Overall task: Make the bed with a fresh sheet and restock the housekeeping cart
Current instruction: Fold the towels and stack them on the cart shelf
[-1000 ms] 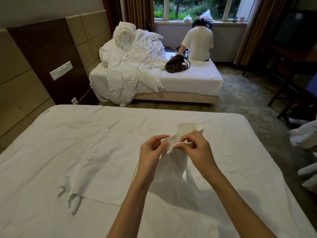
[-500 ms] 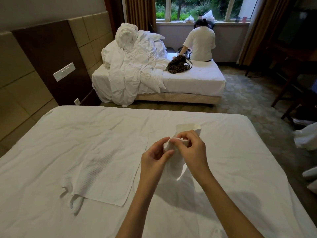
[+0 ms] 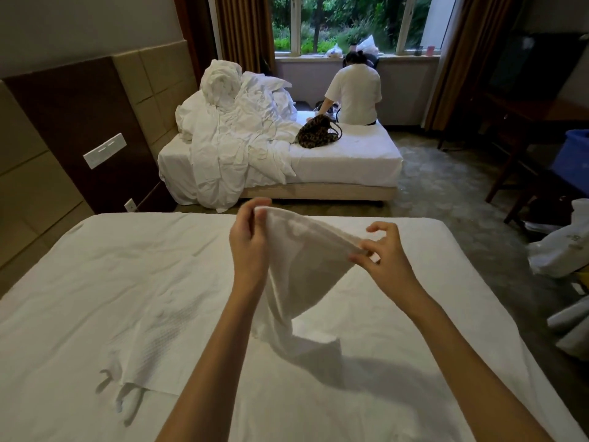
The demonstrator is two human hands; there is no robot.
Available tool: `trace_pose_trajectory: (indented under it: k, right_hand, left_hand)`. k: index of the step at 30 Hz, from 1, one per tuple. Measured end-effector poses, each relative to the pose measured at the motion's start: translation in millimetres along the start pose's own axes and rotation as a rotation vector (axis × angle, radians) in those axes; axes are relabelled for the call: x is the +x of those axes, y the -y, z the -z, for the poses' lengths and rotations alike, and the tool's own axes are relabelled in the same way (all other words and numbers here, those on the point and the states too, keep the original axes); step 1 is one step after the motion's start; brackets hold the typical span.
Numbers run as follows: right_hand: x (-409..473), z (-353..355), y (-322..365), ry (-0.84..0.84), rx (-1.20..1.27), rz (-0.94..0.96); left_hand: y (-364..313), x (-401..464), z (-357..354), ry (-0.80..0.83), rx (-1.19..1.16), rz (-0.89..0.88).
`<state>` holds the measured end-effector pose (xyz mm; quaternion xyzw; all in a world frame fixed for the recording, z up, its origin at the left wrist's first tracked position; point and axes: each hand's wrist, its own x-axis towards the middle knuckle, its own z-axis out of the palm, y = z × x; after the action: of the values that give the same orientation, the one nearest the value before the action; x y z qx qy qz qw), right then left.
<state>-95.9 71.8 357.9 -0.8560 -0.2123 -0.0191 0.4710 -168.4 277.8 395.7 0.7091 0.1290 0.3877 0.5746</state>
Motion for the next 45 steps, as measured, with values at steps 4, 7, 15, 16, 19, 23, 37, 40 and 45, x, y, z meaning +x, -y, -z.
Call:
trace_pose_trajectory:
  k: [4,7,15,16,19,23,37,40,45]
  right_hand:
    - [37.5,44.7,42.0,0.031,0.032,0.073]
    - [72.3,88.1,100.3,-0.063,0.016,0.244]
    - [93.2,109.2,137.5,-0.055,-0.059,0.337]
    - [95.1,111.0,136.4,-0.046,-0.062,0.321]
    - [106.2,115.3,123.1,-0.079,-0.013,0.28]
    - [134.7,126.2,110.1,-0.107,-0.047,0.19]
    - [113.9,165.1,114.3,-0.237,0.081,0.296]
    - [67.2,148.1,102.8,-0.232,0.006,0.253]
    - [-48.5,99.0,66.1,-0.203,0.056,0.142]
  left_hand:
    - [-29.0,55.3,-3.2,0.007,0.012,-0.154]
    - [-69.3,102.2,-1.7,-0.03,0.017,-0.305]
    - [-73.0,130.5,0.7,-0.001,0.048,-0.252]
    - [-69.7,130.3,-1.1,0.027,0.049,-0.23]
    - [-56.8,134.0,-9.6,0.111,0.043,-0.17]
    - [-48.8,150.6,-35.7,0.193,-0.023,-0.059]
    - [-107.2,139.1,-45.2,0.277,-0.122,-0.203]
    - [-94.5,92.1,-19.6,0.273,-0.114,-0.169]
    - [-46.4,-9.5,34.0,0.312,-0.157,-0.017]
